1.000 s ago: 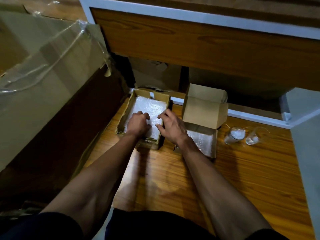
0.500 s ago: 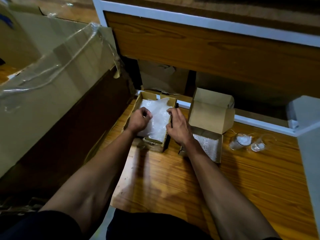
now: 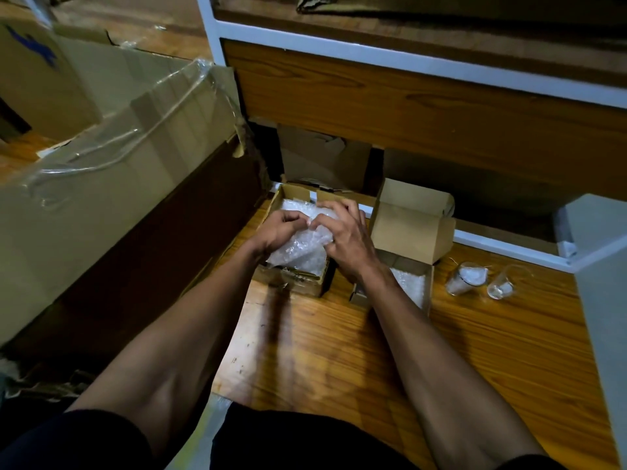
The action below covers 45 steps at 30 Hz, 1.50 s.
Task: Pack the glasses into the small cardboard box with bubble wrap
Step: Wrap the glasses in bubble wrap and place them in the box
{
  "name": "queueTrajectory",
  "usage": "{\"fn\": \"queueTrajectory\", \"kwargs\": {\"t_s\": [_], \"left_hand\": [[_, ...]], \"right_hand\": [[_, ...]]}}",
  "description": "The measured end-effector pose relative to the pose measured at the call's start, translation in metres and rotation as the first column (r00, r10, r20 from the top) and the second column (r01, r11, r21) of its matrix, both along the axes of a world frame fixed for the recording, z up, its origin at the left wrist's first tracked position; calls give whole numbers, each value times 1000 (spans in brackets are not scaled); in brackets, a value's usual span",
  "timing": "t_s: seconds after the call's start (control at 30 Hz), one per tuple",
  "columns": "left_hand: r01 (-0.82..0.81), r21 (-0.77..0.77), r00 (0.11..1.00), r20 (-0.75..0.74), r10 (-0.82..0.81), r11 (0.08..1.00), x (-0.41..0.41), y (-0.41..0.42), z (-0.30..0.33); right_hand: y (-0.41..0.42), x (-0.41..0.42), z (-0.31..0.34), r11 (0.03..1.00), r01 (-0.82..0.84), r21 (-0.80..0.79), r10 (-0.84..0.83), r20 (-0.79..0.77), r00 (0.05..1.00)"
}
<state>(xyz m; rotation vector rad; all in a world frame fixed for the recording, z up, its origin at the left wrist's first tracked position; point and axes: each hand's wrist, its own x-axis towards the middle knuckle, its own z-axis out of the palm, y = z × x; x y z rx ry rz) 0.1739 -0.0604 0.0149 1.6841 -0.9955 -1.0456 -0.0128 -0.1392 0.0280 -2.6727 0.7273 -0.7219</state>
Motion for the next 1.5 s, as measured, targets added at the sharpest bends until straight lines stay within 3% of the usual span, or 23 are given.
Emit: {"fn": "queueTrajectory", "kwargs": {"t_s": [0.13, 0.23, 0.3, 0.37, 0.43, 0.6, 0.73, 0.87, 1.1, 1.33, 1.5], "left_hand": [[-70, -14, 996, -48, 69, 997, -9, -1, 20], [-95, -45, 969, -231, 83, 994, -14, -4, 33], [-90, -56, 951, -302, 69, 994, -18, -7, 40], [-54, -67, 924, -381, 24, 996, -24, -8, 47], [18, -82, 896, -441, -52, 996, -29, -11, 50], [40, -97, 909, -410, -77, 994, -53, -22, 55], [10, -67, 960, -278, -28, 998, -63, -31, 49], [-15, -61, 964, -265, -1, 998, -66, -37, 41], [45, -44, 957, -284, -55, 998, -75, -42, 34], [7, -97, 978, -207, -27, 995, -82, -47, 31], [26, -141, 974, -218, -57, 990, -84, -50, 34]], "right_hand": [[-13, -9, 13, 981, 54, 184, -77, 120, 990], [-23, -21, 32, 939, 101, 327, -172, 195, 966], [-30, -34, 42, 843, 111, 526, -262, 221, 939], [-38, -44, 47, 688, 76, 722, -365, 254, 895], [-47, -57, 45, 553, 46, 832, -451, 252, 856], [-53, -84, 39, 375, -20, 927, -485, 214, 848], [-44, -97, 42, 330, -27, 944, -516, 204, 832], [-40, -105, 46, 259, -89, 962, -492, 211, 845], [-49, -107, 38, 325, -16, 946, -516, 192, 835], [-52, -119, 34, 272, -97, 958, -439, 213, 873], [-52, -124, 33, 406, -67, 911, -467, 270, 842]]}}
